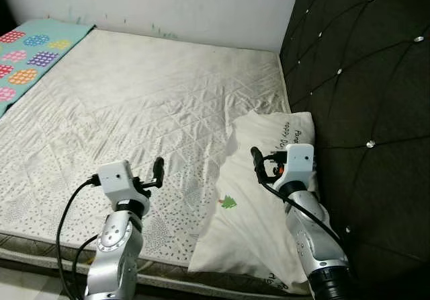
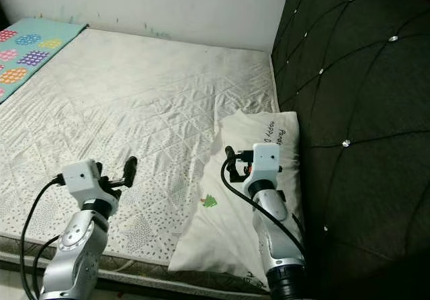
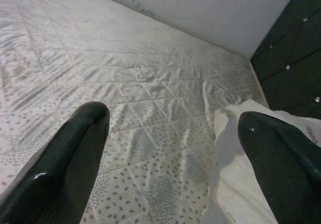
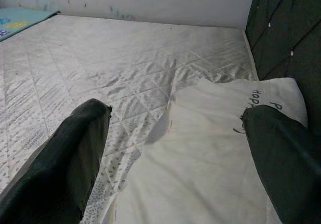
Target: Clean up the room
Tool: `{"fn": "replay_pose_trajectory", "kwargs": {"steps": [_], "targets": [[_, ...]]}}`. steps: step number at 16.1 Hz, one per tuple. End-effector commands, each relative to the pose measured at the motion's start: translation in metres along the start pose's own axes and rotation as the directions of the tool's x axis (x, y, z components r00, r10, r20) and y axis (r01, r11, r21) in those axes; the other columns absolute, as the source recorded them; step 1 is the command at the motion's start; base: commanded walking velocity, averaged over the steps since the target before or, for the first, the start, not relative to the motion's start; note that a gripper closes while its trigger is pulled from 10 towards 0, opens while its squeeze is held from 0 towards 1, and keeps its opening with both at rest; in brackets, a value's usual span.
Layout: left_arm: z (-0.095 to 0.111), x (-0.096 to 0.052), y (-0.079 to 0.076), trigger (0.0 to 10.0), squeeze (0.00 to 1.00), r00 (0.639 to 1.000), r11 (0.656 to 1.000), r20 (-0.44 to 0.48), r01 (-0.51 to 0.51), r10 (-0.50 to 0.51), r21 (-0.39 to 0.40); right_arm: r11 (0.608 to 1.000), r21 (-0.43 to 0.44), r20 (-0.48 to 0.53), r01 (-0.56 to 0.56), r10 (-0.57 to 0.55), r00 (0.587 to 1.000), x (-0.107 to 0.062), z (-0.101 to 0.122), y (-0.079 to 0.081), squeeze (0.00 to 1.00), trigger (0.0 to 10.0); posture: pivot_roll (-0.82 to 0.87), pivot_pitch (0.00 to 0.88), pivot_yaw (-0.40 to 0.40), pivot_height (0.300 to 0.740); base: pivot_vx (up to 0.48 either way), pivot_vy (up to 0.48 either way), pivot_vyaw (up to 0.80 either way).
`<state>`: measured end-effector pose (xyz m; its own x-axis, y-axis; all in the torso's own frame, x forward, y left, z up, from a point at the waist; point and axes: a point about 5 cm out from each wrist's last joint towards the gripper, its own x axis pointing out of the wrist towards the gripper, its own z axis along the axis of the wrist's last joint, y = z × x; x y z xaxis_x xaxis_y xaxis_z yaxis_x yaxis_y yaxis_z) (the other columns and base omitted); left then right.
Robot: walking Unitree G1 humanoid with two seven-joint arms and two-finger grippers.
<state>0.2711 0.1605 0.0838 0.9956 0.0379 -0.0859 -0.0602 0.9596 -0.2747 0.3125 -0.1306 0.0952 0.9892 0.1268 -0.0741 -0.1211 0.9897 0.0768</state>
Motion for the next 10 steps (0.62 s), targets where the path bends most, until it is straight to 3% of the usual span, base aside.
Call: {"fn": "replay_pose_trajectory", "kwargs": {"steps": [1,7,10], "targets": [[0.001,0.0017,-0.0028,10.0,0.0,1.0,1.0,0.004,0.004,-0.004,-0.011,1.0,0.002,0.005,0.024,-0.024,1.0,-0.0003,0.0016,-0.0086,0.0,10.0,-0.04,0.011,-0.057,0.74,0.0,0.0,-0.8],[0.0019,0.0017,-0.0016,10.0,0.0,1.0,0.999,0.009,-0.021,0.021,-0.032,1.0,-0.003,0.007,0.014,-0.014,1.0,0.0004,0.0007,-0.009,0.0,10.0,-0.04,0.018,-0.065,0.74,0.0,0.0,-0.75],[0.0021,0.0019,-0.0007,10.0,0.0,1.0,0.999,0.012,-0.029,0.029,-0.045,1.0,-0.011,0.007,0.008,-0.008,1.0,0.0005,0.0004,-0.0078,0.0,10.0,-0.04,0.022,-0.067,0.74,0.0,0.0,0.0]]}}
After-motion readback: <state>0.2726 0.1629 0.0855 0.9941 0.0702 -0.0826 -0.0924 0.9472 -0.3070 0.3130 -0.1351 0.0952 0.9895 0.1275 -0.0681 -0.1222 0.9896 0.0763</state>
